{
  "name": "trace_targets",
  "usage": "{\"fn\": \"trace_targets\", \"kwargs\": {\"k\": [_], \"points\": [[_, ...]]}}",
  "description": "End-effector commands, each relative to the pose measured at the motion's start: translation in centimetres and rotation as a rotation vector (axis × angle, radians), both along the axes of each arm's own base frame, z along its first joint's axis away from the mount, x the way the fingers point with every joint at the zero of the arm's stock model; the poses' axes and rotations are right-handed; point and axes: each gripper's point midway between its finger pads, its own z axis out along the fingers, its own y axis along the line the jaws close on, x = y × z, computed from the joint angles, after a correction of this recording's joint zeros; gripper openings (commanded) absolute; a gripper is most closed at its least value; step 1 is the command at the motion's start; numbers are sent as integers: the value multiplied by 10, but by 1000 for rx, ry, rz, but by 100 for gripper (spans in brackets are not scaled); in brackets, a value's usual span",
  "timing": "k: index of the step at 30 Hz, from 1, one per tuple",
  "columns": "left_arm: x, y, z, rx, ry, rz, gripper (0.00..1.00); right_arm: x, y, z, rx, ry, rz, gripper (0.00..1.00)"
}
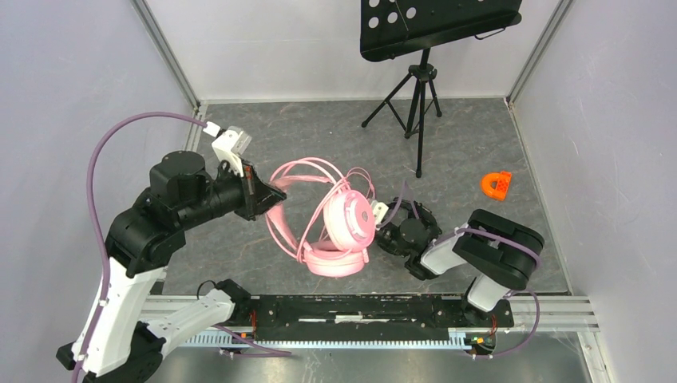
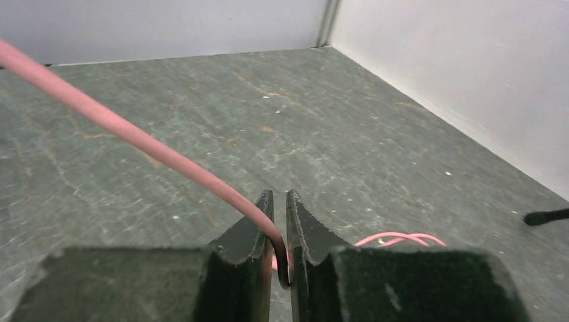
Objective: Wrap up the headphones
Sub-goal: Wrap the headphones cable around the headphones.
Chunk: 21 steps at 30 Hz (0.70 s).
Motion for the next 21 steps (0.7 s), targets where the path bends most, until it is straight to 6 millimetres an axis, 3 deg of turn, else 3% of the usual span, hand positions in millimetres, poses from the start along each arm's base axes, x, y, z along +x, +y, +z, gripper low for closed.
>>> {"fn": "trace_targets", "kwargs": {"k": [1, 9, 17, 21], "points": [[-13, 0, 19, 19, -90, -98, 2, 9, -34, 110, 336, -231, -100, 15], [10, 25, 3, 196, -232, -17, 2, 13, -36, 113, 295, -200, -60, 2], [27, 35, -16, 359, -409, -56, 2, 17, -39, 111, 266, -89, -29, 3], [40, 48, -31, 495, -454, -40, 2, 17, -30, 112, 215, -7, 15, 3]]}}
